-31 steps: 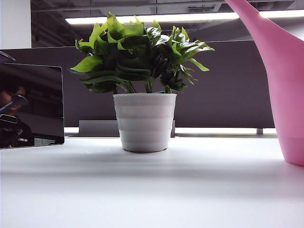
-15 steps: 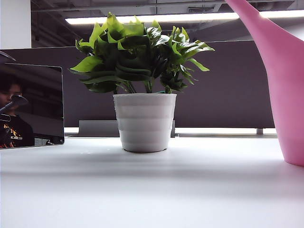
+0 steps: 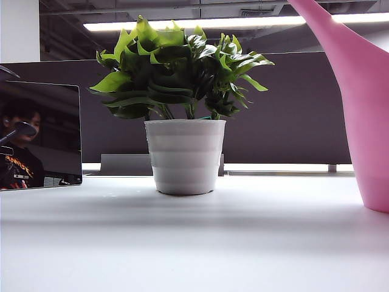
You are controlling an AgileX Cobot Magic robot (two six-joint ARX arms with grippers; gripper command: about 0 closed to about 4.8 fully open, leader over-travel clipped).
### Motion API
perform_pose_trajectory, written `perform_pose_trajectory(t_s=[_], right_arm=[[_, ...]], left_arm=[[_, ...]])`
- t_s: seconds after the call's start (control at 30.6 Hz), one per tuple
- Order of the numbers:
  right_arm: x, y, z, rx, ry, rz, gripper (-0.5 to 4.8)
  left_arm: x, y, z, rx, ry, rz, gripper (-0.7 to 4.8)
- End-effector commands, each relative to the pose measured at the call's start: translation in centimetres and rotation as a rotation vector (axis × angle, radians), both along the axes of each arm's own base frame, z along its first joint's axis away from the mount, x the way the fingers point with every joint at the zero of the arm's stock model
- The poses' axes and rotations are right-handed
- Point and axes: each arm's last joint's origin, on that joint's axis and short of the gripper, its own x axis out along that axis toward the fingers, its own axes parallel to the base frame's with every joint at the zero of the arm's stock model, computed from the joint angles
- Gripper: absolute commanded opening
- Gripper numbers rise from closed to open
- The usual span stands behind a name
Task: Pick up the watering can from the table, water the potted plant, and put the can back.
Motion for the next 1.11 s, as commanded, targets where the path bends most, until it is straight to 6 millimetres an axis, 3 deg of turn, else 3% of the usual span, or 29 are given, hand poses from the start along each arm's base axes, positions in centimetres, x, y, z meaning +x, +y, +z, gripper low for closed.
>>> perform_pose_trajectory(t_s=[0.03, 0.79, 1.11], right_arm=[[0.0, 0.0, 0.2, 0.001, -0.019, 0.003, -0.01], [0.1, -0.2, 0.1, -0.004, -0.015, -0.069, -0.01], [2.4, 0.3, -3.3, -0.115, -0.092, 0.012, -0.01]], left_arm=[[0.0, 0.0, 0.1, 0.008, -0.013, -0.001, -0.05], [0.0, 0.0, 0.1, 0.008, -0.014, -0.001, -0.05], [0.0, 0.0, 0.1, 0.008, -0.014, -0.001, -0.05]])
